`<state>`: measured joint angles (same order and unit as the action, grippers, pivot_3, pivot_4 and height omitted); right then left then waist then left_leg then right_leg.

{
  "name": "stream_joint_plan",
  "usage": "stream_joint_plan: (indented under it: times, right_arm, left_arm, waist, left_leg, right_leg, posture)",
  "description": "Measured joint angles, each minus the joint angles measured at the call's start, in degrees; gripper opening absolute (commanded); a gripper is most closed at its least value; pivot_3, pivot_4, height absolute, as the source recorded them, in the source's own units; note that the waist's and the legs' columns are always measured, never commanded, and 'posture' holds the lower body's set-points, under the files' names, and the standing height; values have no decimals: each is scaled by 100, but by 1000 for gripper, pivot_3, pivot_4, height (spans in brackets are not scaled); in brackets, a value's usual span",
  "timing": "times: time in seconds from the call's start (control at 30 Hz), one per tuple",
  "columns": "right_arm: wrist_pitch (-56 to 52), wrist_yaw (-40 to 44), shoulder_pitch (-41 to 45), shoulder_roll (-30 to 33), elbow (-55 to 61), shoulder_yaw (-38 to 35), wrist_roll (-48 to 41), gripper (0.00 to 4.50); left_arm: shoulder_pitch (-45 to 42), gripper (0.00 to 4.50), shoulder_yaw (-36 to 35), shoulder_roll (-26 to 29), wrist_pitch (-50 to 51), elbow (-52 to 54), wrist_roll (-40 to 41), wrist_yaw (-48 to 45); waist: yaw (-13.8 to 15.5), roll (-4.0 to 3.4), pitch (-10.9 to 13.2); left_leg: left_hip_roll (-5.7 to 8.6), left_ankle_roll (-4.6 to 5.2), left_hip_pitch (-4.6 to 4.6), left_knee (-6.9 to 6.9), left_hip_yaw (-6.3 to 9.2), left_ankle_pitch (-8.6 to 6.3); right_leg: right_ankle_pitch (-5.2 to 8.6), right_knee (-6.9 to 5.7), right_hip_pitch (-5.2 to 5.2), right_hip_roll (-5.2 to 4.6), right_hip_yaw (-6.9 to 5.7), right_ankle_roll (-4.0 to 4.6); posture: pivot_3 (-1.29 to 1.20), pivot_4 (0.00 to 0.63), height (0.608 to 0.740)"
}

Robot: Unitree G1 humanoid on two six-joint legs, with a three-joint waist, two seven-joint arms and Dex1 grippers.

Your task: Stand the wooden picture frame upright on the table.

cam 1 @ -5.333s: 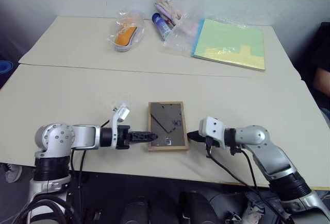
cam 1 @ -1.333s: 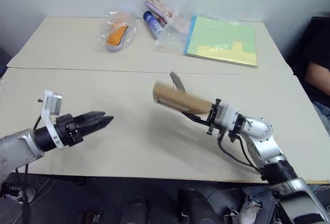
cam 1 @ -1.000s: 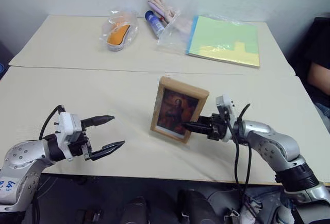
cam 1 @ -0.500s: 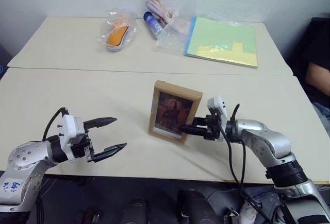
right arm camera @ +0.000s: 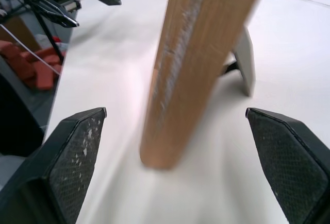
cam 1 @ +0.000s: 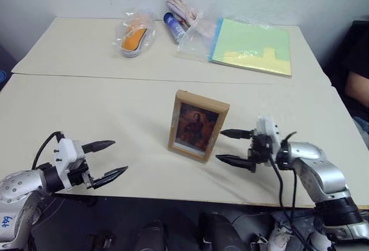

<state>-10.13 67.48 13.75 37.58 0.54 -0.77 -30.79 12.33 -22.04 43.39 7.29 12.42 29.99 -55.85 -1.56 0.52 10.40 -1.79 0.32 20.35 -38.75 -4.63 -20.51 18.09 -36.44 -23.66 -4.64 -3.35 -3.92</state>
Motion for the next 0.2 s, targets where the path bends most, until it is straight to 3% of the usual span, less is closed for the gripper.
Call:
stream_joint_plan:
  times: [0.2]
  right_arm:
    - [2168,663,-503,343,-803,-659,646,4472]
  left_arm:
    - [370,4500,-213,4,-169,-172,-351,120]
  waist:
    - [-1,0,0]
  left_leg:
    - [-2,-1,-10,2,-1,0]
  right_leg:
    - [0,1,9,4,-1,0]
  posture:
    - [0,150,740]
